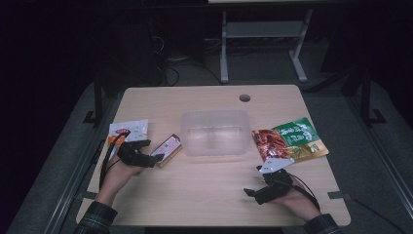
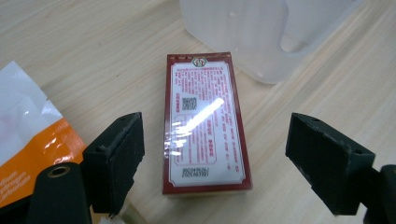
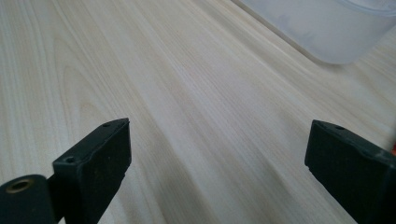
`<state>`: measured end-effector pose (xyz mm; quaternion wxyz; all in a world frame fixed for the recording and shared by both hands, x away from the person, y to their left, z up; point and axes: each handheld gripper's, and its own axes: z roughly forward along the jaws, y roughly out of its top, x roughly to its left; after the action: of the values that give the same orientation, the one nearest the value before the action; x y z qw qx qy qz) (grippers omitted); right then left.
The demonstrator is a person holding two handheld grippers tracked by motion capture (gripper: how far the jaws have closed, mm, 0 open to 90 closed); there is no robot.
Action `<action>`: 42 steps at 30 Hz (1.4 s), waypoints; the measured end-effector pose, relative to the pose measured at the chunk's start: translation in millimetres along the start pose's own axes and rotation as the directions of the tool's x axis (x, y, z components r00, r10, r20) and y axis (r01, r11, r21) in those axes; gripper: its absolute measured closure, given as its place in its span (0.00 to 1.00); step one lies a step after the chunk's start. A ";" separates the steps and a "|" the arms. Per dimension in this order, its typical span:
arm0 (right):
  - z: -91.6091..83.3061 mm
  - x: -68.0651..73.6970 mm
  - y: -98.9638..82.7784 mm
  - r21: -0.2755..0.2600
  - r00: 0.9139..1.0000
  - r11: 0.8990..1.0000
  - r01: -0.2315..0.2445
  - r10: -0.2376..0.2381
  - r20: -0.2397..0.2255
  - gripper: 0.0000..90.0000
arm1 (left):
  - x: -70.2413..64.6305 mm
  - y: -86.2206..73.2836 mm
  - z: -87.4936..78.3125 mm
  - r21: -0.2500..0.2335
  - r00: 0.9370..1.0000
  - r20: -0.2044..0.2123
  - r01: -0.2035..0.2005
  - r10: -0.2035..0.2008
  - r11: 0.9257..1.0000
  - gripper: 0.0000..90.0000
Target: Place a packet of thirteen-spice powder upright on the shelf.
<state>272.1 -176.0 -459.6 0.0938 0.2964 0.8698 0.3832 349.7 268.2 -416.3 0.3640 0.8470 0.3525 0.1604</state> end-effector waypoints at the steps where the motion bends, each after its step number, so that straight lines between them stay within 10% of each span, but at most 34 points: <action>1: 0.1 -0.2 0.0 0.000 1.000 1.000 0.000 0.000 0.000 0.07 | 1.1 0.9 2.2 0.001 1.000 0.005 0.003 -0.003 1.000 0.21; 17: -0.2 -1.0 -0.2 -0.003 1.000 1.000 -0.002 0.002 0.003 0.07 | 1.7 2.9 33.1 0.092 1.000 -0.016 -0.006 0.007 0.996 0.21; 42: -0.9 -2.0 -0.5 -0.003 1.000 1.000 0.001 -0.001 0.007 0.07 | -0.6 -7.9 46.0 0.244 1.000 -0.017 -0.007 0.011 0.970 0.31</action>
<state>273.1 -177.9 -459.5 0.0973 0.2970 0.8692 0.3833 369.8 248.5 -453.6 0.2530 0.8855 0.3690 0.1254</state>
